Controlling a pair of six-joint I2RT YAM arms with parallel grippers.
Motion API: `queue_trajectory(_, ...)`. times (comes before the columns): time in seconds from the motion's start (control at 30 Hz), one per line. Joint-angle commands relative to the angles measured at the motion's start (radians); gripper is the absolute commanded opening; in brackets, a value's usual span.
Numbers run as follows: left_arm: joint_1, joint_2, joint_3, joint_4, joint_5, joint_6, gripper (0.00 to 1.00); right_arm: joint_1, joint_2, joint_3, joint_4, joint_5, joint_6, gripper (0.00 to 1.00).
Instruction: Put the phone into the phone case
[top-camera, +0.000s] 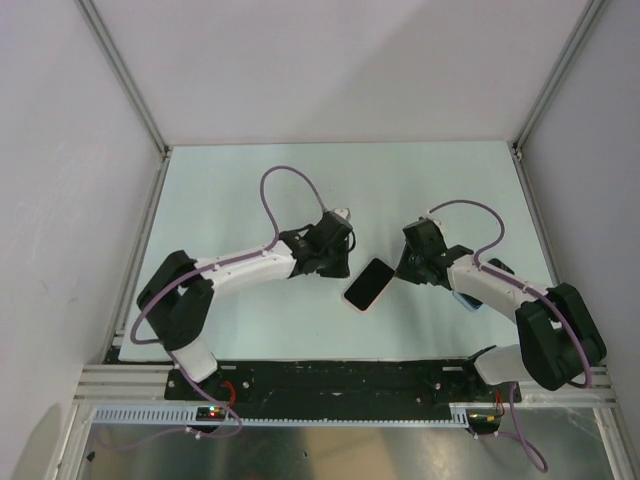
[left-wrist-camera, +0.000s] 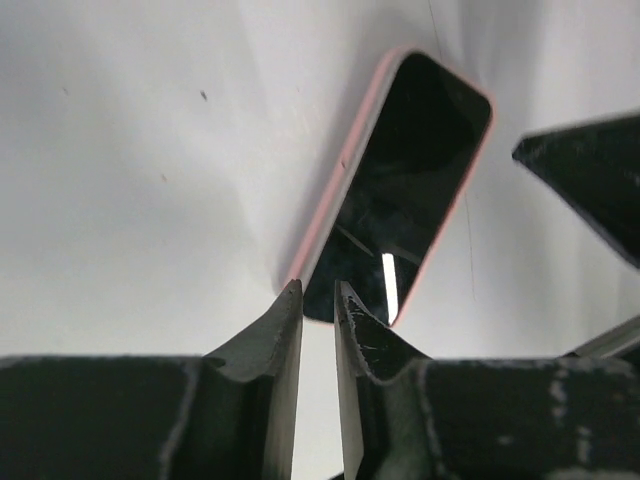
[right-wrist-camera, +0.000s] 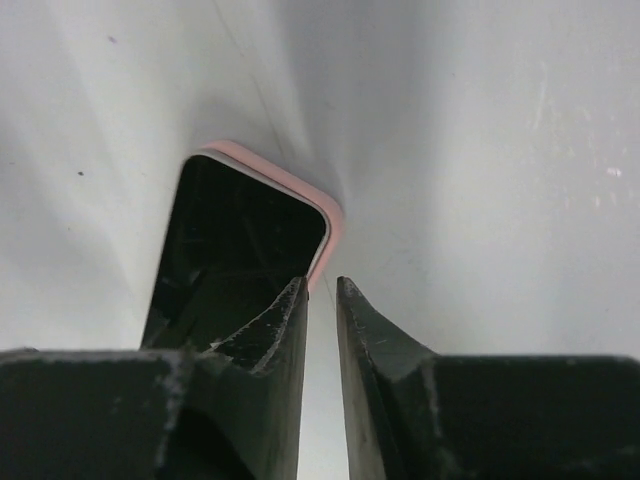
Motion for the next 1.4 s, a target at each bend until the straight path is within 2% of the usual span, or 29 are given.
queue_trajectory(0.0, 0.034, 0.088, 0.102, 0.003, 0.067, 0.132, 0.21, -0.005, -0.006, -0.025, 0.006, 0.013, 0.06, 0.2)
queue_trajectory(0.23, 0.037, 0.21, 0.177, -0.009, 0.111, 0.159, 0.12, -0.005, 0.067, -0.031, 0.033, 0.008, 0.076, 0.12)
queue_trajectory(0.5, 0.031, 0.253, 0.18, -0.009, 0.112, 0.135, 0.09, -0.029, 0.152, -0.018, 0.1, -0.016, 0.056, 0.12)
queue_trajectory(0.87, -0.027, 0.269, 0.176, -0.009, 0.073, 0.067, 0.07, 0.016, 0.304, 0.125, 0.127, -0.053, -0.014, 0.13)
queue_trajectory(1.0, -0.024, 0.241, 0.143, -0.01, 0.01, 0.045, 0.08, 0.018, 0.328, 0.15, 0.11, -0.051, -0.024, 0.14)
queue_trajectory(1.17, -0.005, 0.133, 0.063, -0.011, -0.026, 0.029, 0.15, -0.013, 0.313, 0.14, 0.082, -0.048, -0.036, 0.15)
queue_trajectory(1.37, -0.021, 0.022, 0.0, -0.003, 0.004, -0.032, 0.17, -0.052, 0.237, 0.095, 0.077, -0.068, -0.044, 0.16)
